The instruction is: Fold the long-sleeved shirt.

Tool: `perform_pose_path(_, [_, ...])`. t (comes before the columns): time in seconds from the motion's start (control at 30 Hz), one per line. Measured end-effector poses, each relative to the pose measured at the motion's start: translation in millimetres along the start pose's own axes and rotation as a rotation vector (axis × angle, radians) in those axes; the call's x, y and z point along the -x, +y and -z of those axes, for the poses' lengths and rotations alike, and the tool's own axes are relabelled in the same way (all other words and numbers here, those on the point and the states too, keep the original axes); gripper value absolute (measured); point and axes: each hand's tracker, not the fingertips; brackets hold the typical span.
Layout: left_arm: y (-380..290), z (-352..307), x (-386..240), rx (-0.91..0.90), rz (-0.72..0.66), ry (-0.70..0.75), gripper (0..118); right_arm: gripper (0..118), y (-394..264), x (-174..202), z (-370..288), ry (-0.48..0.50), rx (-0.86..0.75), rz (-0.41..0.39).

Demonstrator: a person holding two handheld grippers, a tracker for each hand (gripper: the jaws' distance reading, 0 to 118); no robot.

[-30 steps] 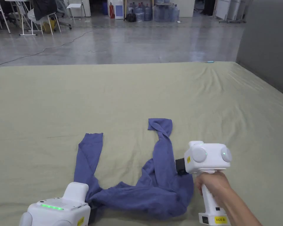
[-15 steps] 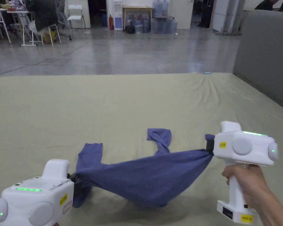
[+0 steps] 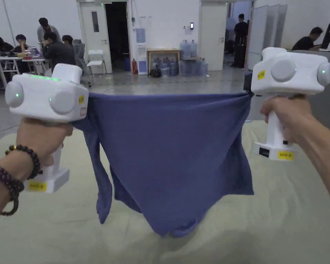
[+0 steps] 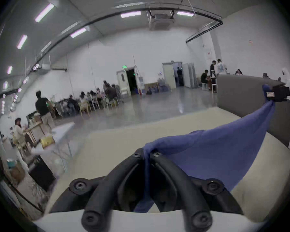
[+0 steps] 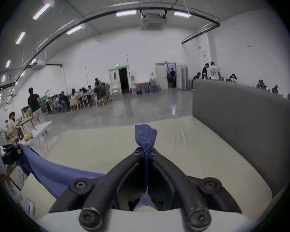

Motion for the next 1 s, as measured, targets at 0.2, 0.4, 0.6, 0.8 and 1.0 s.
perform_pose_path(0.2, [121, 13, 10, -0.121, 0.057, 0.119, 0, 0, 106, 18, 21, 0.015, -0.089, 0.047])
perform_pose_path(0.4, [143, 16, 5, -0.140, 0.056, 0.158, 0, 0, 118, 21, 23, 0.015, -0.118, 0.069])
perform_pose_path(0.6, [59, 73, -5, 0.006, 0.075, 0.110, 0, 0, 32, 10, 71, 0.007, 0.010, 0.072])
perform_pose_path(0.8, [-83, 120, -31, 0.224, 0.051, 0.069, 0, 0, -109, -9, 136, -0.013, 0.242, 0.107])
perform_pose_path(1.0, [-133, 103, -31, 0.276, 0.014, 0.006, 0, 0, -156, -30, 156, -0.017, 0.280, 0.077])
